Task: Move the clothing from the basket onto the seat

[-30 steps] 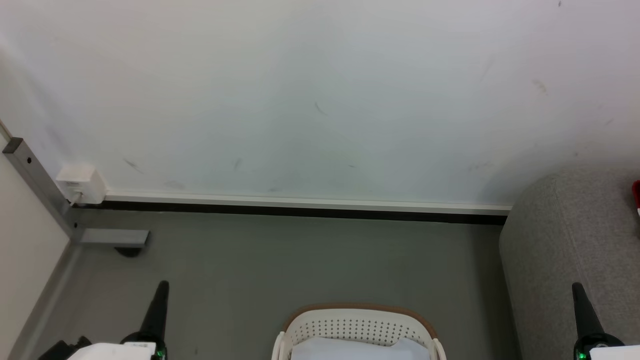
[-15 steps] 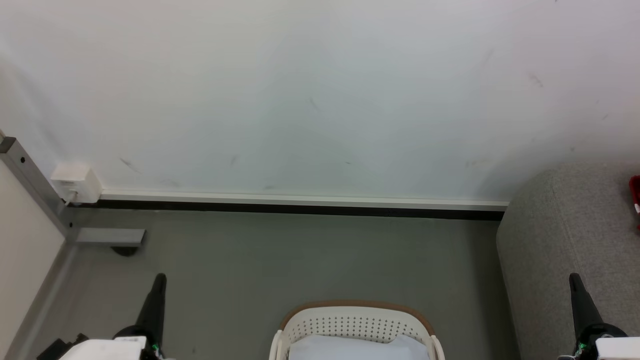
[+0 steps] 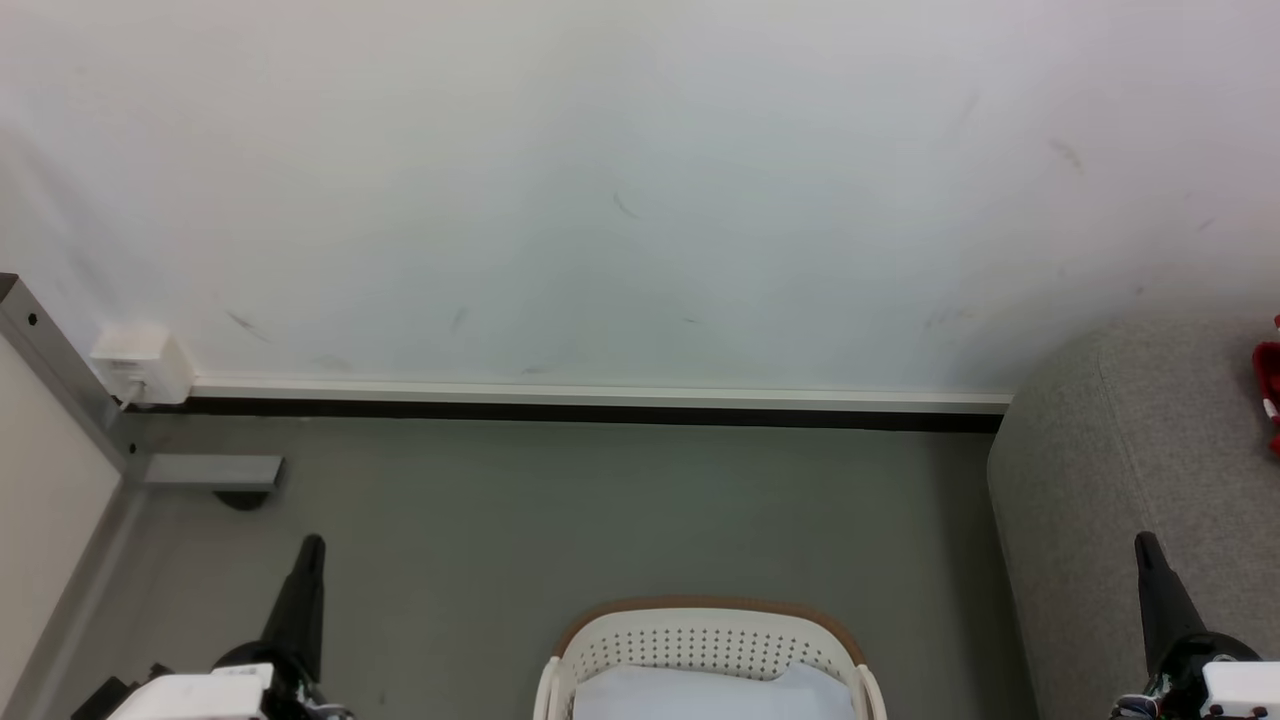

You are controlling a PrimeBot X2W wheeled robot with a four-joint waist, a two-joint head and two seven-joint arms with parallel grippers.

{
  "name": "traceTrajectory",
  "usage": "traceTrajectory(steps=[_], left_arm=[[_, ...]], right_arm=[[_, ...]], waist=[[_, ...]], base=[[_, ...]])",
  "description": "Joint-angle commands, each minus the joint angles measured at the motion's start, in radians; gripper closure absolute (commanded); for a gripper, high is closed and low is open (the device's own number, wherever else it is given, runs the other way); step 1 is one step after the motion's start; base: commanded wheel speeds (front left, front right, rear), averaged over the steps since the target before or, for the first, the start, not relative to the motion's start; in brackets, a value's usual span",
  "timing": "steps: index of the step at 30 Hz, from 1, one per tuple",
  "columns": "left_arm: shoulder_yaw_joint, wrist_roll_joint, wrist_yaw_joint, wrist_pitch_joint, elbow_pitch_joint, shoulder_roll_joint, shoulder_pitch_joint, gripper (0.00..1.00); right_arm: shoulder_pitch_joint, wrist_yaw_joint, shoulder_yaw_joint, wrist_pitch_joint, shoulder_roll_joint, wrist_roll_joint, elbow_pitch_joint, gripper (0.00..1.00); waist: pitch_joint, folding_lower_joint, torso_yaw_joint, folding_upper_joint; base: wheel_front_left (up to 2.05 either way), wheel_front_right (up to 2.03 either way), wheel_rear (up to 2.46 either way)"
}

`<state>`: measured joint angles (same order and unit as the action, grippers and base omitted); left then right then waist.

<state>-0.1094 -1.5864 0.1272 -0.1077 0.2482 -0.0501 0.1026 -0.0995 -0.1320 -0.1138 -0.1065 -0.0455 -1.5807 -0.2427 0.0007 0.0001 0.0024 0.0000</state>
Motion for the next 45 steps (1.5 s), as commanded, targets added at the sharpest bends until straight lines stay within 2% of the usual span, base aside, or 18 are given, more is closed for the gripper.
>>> traceTrajectory(steps=[1, 45], left_arm=[[-0.007, -0.024, 0.006, -0.008, -0.004, -0.001, 0.010, 1.00], [-0.008, -0.033, 0.006, -0.010, -0.005, 0.000, 0.010, 1.00]], right_arm=[[-0.015, 0.002, -0.001, -0.007, -0.008, -0.030, -0.004, 1.00], [-0.017, 0.002, 0.000, -0.011, -0.008, -0.033, -0.004, 1.00]], waist=[[0.001, -0.0001, -0.001, 0.0000], [0.002, -0.0001, -0.002, 0.0000]], base=[[0.00, 0.00, 0.00], [0.00, 0.00, 0.00]])
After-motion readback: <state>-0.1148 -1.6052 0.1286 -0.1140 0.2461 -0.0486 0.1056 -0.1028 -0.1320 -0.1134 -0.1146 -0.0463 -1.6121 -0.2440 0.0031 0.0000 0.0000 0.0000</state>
